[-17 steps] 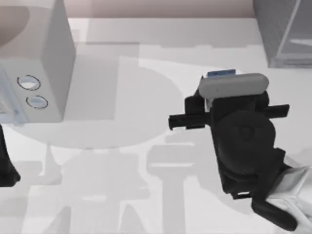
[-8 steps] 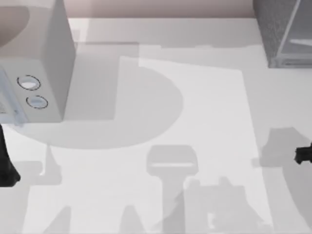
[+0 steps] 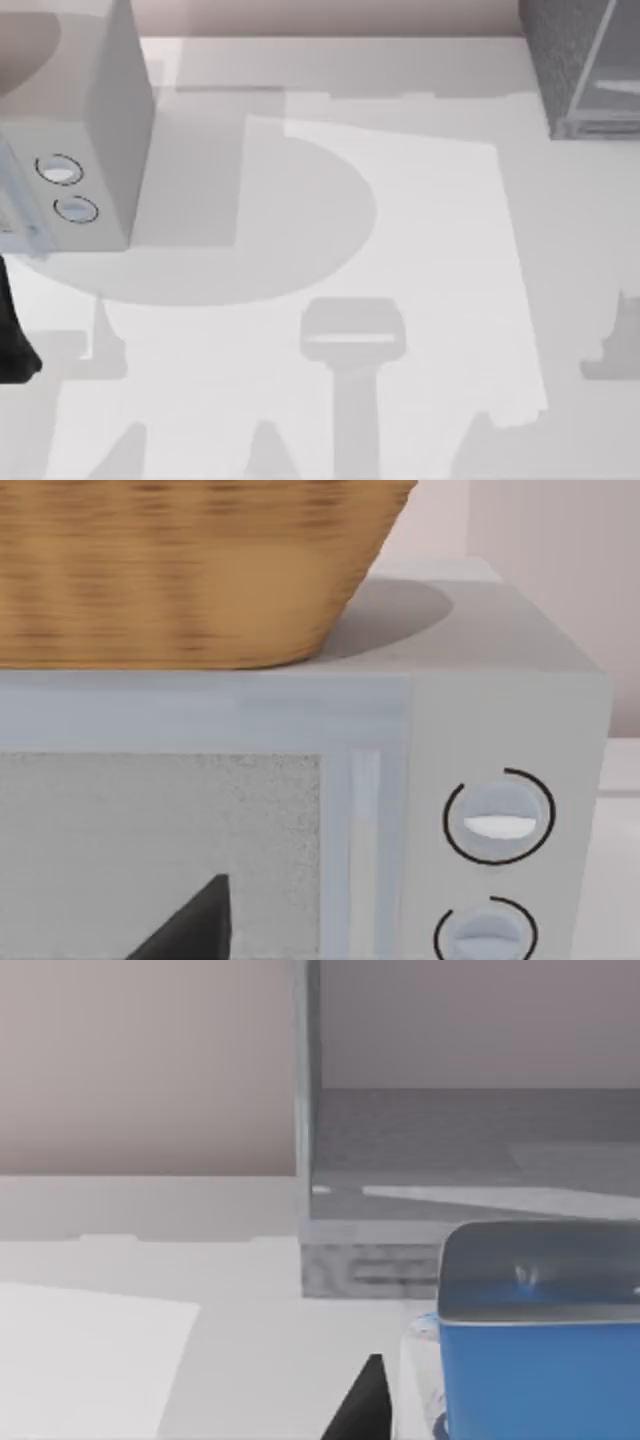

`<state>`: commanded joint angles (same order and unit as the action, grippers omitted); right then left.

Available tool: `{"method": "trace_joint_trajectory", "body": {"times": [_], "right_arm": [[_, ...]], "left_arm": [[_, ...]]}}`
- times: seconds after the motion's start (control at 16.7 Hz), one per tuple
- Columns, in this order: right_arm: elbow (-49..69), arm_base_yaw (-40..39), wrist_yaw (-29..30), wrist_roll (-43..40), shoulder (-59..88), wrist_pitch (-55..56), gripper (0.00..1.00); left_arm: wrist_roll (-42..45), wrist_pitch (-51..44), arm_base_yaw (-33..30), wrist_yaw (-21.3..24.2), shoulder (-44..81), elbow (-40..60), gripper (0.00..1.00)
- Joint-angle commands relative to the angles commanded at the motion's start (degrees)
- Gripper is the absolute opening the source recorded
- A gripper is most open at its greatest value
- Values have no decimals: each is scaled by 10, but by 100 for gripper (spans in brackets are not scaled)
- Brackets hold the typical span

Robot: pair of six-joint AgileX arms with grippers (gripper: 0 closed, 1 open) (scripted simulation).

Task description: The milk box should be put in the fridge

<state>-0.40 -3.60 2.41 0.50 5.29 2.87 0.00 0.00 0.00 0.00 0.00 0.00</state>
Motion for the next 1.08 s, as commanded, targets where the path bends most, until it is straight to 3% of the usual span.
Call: {"method": "trace_joint_trajectory", "body": {"times": [0.66, 1.08], "right_arm": [[16, 36, -27, -4, -33, -13, 0], [160, 71, -69, -5, 218, 163, 0]], "left_arm": [[0, 0, 0, 0, 0, 0, 100], [0, 0, 0, 0, 0, 0, 100]]}}
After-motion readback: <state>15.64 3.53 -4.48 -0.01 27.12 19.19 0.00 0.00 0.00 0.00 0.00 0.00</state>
